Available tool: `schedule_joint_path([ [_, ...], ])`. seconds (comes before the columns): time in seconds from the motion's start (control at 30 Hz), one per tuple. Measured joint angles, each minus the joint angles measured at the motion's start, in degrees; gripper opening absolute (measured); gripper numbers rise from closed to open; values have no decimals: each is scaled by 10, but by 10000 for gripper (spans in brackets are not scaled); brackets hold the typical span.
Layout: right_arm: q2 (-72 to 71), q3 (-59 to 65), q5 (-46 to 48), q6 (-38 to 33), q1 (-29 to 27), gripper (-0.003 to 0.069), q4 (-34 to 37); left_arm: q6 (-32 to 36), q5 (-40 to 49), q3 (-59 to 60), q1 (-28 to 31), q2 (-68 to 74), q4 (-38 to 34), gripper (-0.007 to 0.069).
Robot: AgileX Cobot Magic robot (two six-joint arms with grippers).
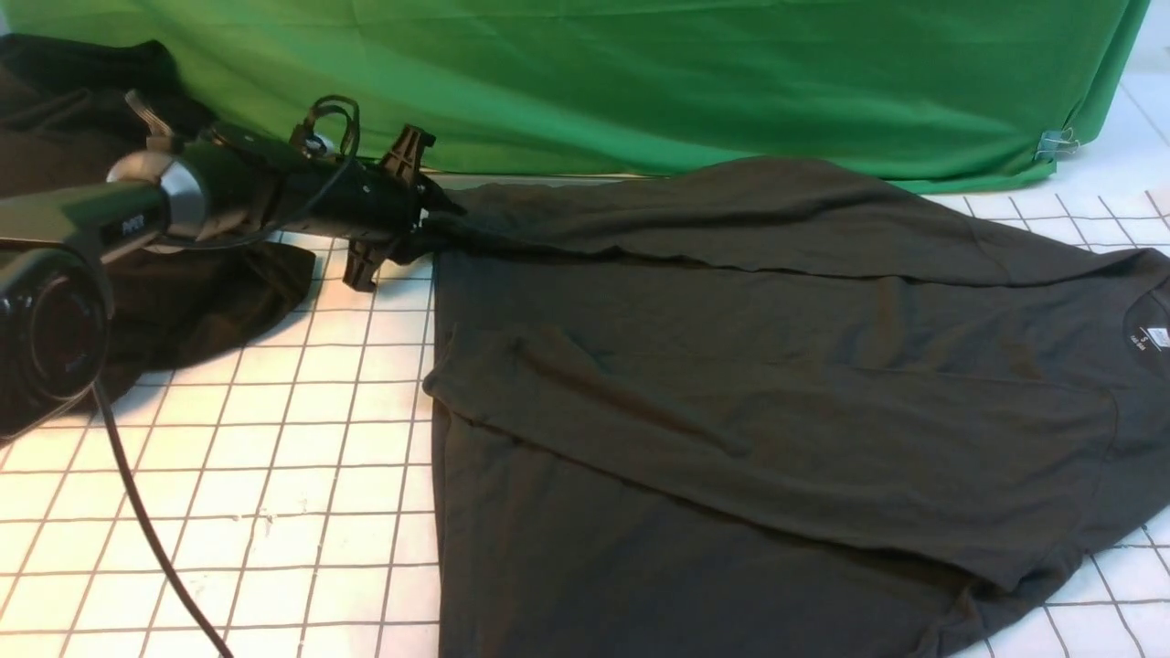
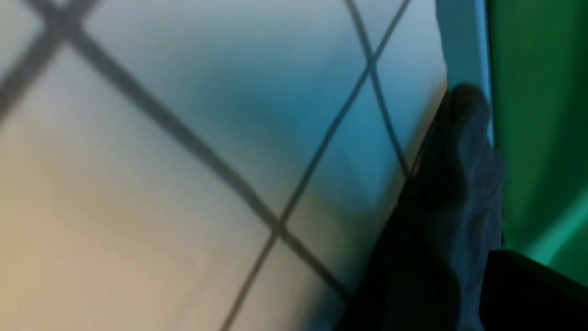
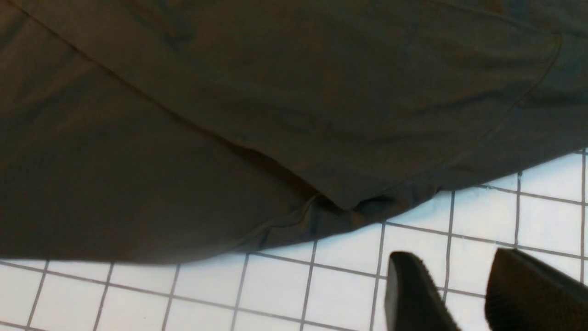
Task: Fold a long-sleeved shirt over a white checkered tablecloth.
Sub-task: 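Grab the top left corner of the dark shirt with the left gripper, then fold the left side of the dark shirt inward over its body with the left gripper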
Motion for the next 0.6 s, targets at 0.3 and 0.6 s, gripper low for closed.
schedule_joint_path([
  [0.3,0,0,-9,0,0,242,0,23,-4,-1,0,5,-15,64],
  [0.6,0,0,-11,1,0,239,0,161,120,-1,14,-113,-64,11],
])
